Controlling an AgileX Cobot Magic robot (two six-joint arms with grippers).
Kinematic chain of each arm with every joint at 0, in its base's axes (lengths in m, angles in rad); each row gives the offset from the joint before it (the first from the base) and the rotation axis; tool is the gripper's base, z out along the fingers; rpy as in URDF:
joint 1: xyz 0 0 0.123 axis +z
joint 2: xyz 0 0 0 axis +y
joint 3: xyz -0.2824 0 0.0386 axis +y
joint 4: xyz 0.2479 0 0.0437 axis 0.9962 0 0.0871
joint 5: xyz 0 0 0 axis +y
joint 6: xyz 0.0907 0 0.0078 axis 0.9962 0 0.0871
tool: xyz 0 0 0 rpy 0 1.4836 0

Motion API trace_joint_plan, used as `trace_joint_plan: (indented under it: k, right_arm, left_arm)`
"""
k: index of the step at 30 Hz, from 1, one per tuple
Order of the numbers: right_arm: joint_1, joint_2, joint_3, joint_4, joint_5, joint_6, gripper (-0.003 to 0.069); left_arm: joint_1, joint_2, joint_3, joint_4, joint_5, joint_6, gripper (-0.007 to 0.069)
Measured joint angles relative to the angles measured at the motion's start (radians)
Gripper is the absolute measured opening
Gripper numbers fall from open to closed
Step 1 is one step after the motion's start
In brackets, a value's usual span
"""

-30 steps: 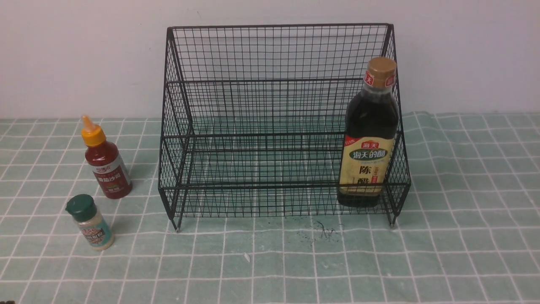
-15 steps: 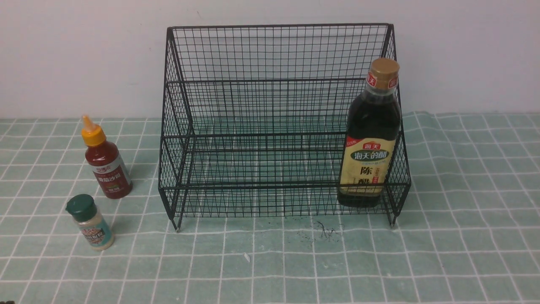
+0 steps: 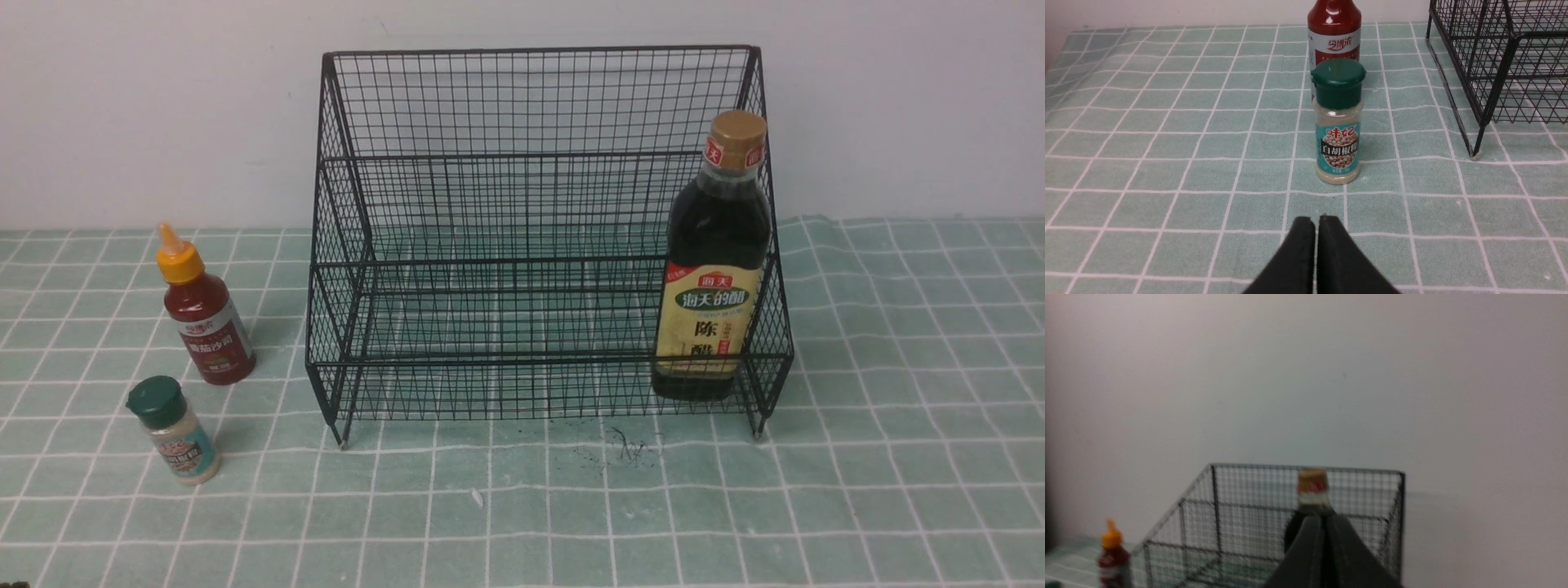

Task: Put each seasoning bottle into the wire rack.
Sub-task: Use the left arm to grab the condiment bottle closest to it

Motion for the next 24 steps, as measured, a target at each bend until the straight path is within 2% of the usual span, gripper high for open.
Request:
trace_joint_plan:
  k: [1, 5, 6, 9, 13, 24]
  right_arm:
    - [-0.009, -0.001, 0.0, -0.003, 0.0, 0.0, -0.0013]
    - [-0.236, -0.004, 0.158, -0.074, 0.092, -0.011, -0.0013]
    - [-0.245, -0.004, 0.175, -0.077, 0.095, -0.011, -0.0013]
    - [-0.359, -0.004, 0.295, -0.089, 0.121, -0.007, -0.0013]
    - [-0.389, -0.004, 0.307, -0.088, 0.09, -0.005, -0.0013]
    - [-0.39, -0.004, 0.307, -0.081, 0.087, -0.004, -0.0013]
  left_arm:
    - [0.0, 0.0, 0.0, 0.0, 0.0, 0.0, -0.0006]
    - [0.0, 0.0, 0.0, 0.0, 0.0, 0.0, -0.0006]
    - [0.0, 0.0, 0.0, 0.0, 0.0, 0.0, -0.0006]
    - [0.0, 0.0, 0.0, 0.0, 0.0, 0.0, -0.0006]
    - [0.0, 0.0, 0.0, 0.0, 0.0, 0.0, -0.0006]
    - [0.0, 0.0, 0.0, 0.0, 0.0, 0.0, -0.0006]
